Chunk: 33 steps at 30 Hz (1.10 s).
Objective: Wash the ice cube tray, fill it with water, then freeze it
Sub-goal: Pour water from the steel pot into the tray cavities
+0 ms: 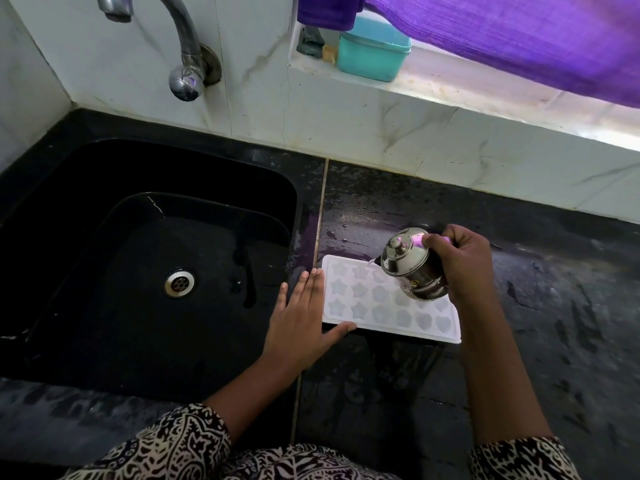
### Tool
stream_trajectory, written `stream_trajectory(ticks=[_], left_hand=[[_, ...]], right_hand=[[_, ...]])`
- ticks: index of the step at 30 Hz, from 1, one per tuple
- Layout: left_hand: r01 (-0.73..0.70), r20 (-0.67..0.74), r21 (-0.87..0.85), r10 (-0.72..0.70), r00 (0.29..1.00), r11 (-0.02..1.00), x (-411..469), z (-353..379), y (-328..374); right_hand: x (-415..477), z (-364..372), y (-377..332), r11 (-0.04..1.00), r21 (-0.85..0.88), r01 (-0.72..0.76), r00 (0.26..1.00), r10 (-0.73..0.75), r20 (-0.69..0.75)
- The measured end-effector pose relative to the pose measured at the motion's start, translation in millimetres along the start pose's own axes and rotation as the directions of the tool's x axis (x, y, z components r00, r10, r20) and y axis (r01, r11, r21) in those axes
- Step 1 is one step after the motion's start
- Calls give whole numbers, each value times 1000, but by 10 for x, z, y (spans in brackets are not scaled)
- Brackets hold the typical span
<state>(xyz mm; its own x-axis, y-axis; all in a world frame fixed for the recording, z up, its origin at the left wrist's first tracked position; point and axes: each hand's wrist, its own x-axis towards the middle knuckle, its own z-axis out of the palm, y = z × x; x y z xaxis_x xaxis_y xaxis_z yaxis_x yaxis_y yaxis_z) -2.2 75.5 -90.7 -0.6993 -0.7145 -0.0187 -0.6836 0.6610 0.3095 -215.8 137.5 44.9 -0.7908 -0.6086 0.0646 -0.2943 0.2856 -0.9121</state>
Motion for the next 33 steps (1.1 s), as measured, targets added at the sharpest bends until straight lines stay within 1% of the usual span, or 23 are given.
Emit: stream_trajectory(ticks=[15,30,33], left_hand=[[-1,-9,1,1,1000,1000,1,-4,-2],[0,-11,2,0,1000,1000,3,7,-2],[0,-15,-6,0,1000,1000,-1,8,1]], right_hand=[[18,-31,-22,999,-23,28,1000,-28,-4],[23,-67,-14,1000,25,17,1000,-17,18],[24,-62,-7,998,68,2,1000,-2,12]])
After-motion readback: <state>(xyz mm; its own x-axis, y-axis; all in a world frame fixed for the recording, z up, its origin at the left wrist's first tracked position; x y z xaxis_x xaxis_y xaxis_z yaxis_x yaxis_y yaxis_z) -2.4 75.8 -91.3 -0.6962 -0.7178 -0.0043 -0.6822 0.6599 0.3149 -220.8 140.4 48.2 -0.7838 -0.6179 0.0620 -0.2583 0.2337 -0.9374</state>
